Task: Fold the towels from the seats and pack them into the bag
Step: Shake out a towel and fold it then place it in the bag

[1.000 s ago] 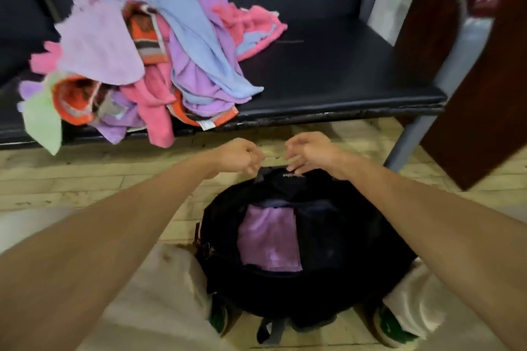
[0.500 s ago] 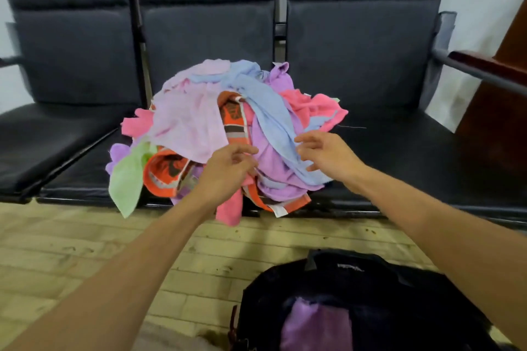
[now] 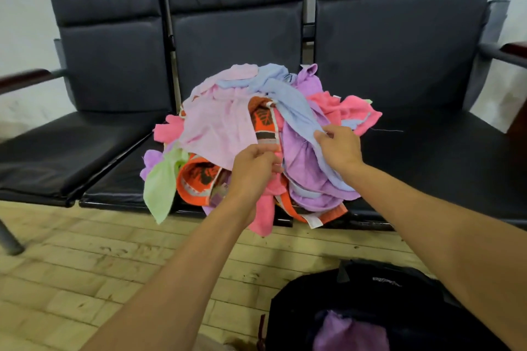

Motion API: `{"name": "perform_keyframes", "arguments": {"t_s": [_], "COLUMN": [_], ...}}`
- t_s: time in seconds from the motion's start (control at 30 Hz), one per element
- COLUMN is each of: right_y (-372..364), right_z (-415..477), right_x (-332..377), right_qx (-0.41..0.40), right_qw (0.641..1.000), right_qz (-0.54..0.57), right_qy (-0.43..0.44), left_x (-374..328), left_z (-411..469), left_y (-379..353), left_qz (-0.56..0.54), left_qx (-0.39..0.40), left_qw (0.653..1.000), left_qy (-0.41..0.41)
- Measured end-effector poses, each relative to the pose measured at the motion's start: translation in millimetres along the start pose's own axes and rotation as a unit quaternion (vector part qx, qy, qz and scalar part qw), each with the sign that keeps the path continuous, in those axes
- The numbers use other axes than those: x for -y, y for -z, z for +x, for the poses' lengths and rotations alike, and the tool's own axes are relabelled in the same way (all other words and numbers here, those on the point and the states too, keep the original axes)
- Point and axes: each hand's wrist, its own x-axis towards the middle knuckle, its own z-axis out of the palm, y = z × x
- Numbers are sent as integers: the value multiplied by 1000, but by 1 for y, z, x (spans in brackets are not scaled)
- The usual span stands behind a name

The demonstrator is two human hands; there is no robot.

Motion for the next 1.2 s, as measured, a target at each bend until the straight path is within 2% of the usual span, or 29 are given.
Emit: {"name": "perform_keyframes", "arguments": {"t_s": [0.13, 0.23, 0.27, 0.33, 0.4, 0.47, 0.5, 0.53, 0.57, 0.6, 0.63, 0.67, 0.7, 0.8, 1.0, 1.1, 1.2], "right_y": [44, 80, 91, 118, 150, 166, 166, 181, 193, 194, 188, 190, 203, 232, 242, 240, 231], "right_z": [3, 6, 5, -5, -20, -36, -44, -45, -49, -56, -67, -78, -83, -99, -118, -126, -128], "right_x": [8, 7, 5, -5, -15, -27, -35, -41, -48, -57, -65, -69, -70, -89, -102, -110, -118], "right_qx": [-57, -77, -70, -26, 21, 40, 8, 9, -24, -92, -75, -52, -7, 108, 263, 257, 236], "right_qw": [995, 967, 947, 882, 827, 825, 841, 781, 715, 731, 762, 827, 843, 830, 859, 903, 916], "right_qz": [76, 216, 279, 429, 518, 522, 508, 581, 654, 636, 605, 521, 484, 462, 351, 243, 193], "right_qy": [-33, -112, -143, -193, -217, -212, -187, -228, -246, -230, -221, -206, -233, -293, -263, -245, -260], "left_x": [-4, -11, -14, -18, -16, -10, -7, -4, 0, 4, 9, 12, 15, 19, 26, 26, 23], "left_z": [-3, -7, -9, -14, -21, -27, -30, -33, -34, -36, -36, -37, -38, -40, -55, -65, -75], "left_y": [-24, -49, -60, -83, -108, -131, -140, -149, -157, -165, -171, -177, -181, -192, -203, -200, -196], "left_qz": [-22, -54, -72, -106, -132, -156, -168, -180, -183, -182, -176, -174, -175, -182, -167, -180, -179], "left_qx": [28, 60, 72, 101, 133, 161, 174, 185, 190, 191, 189, 186, 182, 186, 143, 169, 267], "left_qw": [999, 997, 995, 988, 980, 969, 964, 958, 956, 955, 955, 955, 954, 947, 945, 944, 923], "left_qy": [0, 9, 19, 43, 73, 100, 111, 122, 130, 137, 143, 153, 163, 187, 243, 217, 210]}}
